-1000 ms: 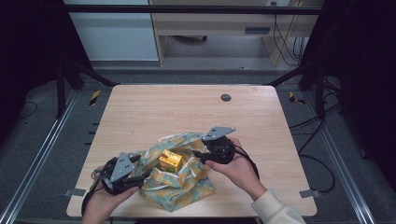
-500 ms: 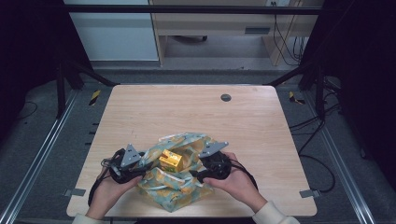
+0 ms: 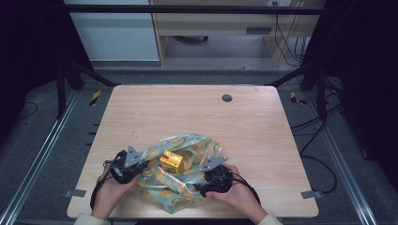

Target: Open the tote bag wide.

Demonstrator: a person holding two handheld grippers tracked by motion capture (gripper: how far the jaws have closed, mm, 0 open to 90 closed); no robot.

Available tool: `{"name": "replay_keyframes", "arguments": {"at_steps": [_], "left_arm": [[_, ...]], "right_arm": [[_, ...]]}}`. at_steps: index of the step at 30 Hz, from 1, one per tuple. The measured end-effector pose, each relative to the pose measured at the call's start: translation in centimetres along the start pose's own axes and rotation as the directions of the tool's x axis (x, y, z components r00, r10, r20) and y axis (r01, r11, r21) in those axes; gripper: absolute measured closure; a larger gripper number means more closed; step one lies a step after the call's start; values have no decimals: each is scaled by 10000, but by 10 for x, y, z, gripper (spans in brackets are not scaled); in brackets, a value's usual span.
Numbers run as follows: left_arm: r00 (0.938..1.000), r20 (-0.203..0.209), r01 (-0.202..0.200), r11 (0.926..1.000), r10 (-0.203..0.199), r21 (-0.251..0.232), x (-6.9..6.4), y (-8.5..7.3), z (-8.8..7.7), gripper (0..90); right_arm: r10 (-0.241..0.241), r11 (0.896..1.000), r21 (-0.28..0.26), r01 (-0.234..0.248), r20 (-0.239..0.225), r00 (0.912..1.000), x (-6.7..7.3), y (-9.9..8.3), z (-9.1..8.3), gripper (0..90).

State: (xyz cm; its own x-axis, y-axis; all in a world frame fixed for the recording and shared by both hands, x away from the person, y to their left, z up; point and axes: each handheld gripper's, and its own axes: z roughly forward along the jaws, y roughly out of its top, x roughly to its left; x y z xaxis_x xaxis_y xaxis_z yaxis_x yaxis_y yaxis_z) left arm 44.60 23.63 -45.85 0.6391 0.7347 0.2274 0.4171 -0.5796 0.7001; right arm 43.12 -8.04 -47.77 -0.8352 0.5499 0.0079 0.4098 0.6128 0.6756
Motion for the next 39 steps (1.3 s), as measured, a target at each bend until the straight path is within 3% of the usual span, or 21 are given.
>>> {"name": "replay_keyframes", "arguments": {"at_steps": [2,6,11,14,15,18,19,22,24,25,26,30,33,39], "left_arm": [[9999,-61,117,9999,-117,113,3,-3,1,776],[9993,303,197,9997,-202,156,2,-5,3,814],[9989,476,-17,9999,11,120,-4,-2,4,827],[9987,504,-61,10000,59,38,-5,-1,4,830],[9988,500,6,10000,-3,-60,-5,-1,2,832],[9989,458,8,10000,-4,-96,-4,-1,1,844],[9992,384,114,9997,-106,-200,-3,-1,0,851],[9991,299,312,9991,-303,-304,0,-1,-1,862],[9992,267,304,9991,-296,-286,0,-2,-1,862],[9993,220,315,9991,-309,-267,1,-2,-2,864],[9992,145,377,9989,-373,-288,2,-2,-2,864],[9984,39,556,9984,-556,-77,6,-5,-2,868],[9979,94,642,9968,-647,474,9,-9,6,868],[9974,337,585,9893,-635,1340,8,-13,18,875]], "right_arm": [[-53,10000,62,52,87,9999,1,-3,0,309],[-78,9998,-196,80,111,9999,-2,0,-2,308],[-273,9975,-651,288,244,9993,-8,19,-7,354],[-395,9970,-656,404,151,9991,-11,24,-3,359],[-473,9975,-522,468,-84,9988,-12,27,5,356],[-652,9976,-266,647,-181,9977,-11,28,12,406],[-853,9962,-210,847,-296,9959,-9,27,15,534],[-1137,9934,-184,1129,-509,9922,-5,23,14,741],[-1166,9931,-142,1160,-545,9917,-4,22,13,791],[-1276,9918,-138,1270,-593,9900,-5,19,10,883],[-1276,9918,-138,1270,-593,9900,-5,19,10,883],[-1221,9924,-233,1205,-894,9885,-6,8,-4,900],[-1199,9928,-162,1189,-1073,9870,-6,-2,-8,900],[-1122,9930,202,1160,-1379,9841,-7,-14,-2,900]]}}
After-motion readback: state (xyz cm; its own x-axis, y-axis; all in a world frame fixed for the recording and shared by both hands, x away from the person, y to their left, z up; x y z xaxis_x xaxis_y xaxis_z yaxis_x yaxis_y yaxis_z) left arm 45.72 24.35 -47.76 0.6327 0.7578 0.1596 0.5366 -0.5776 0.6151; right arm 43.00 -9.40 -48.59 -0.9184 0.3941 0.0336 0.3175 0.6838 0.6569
